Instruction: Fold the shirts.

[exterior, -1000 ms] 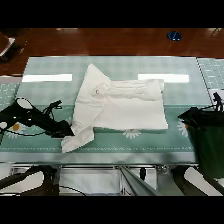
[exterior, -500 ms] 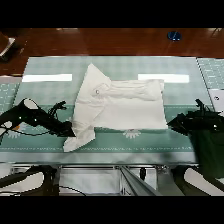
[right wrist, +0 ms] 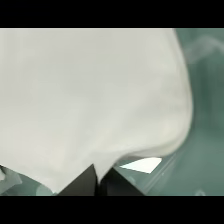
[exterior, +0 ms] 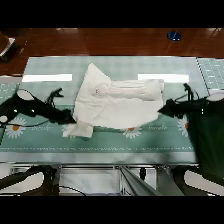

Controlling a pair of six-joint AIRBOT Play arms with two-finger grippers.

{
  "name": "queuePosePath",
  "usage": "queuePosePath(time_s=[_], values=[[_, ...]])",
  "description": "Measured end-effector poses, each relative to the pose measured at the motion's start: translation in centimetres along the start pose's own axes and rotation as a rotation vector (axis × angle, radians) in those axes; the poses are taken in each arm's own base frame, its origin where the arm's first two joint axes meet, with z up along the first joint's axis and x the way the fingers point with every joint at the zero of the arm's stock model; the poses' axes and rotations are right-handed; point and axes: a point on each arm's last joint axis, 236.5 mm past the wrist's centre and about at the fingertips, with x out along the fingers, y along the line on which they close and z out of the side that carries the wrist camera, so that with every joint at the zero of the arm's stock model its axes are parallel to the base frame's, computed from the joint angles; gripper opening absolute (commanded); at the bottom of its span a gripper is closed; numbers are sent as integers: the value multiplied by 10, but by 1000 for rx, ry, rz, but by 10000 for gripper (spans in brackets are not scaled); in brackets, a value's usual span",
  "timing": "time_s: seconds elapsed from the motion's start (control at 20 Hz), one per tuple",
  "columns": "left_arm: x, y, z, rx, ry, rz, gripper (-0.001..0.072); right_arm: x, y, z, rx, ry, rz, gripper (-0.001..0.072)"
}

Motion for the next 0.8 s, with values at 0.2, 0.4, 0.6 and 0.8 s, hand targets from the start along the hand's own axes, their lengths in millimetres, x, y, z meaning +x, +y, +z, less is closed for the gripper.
queuePosePath(time_s=[0.2, 0.4, 0.6, 0.8], values=[[-126, -93, 102, 207, -443, -79, 16, -90, 117, 81, -285, -233, 60, 23], [-322, -211, 128, 454, -1012, -70, 15, -239, 241, 104, -582, -596, 11, 23], [-465, -304, 50, 665, -1437, 5, 15, -363, 327, 33, -799, -909, -20, 23], [-532, -358, -50, 804, -1748, 194, 15, -431, 358, -54, -917, -1121, -65, 24]])
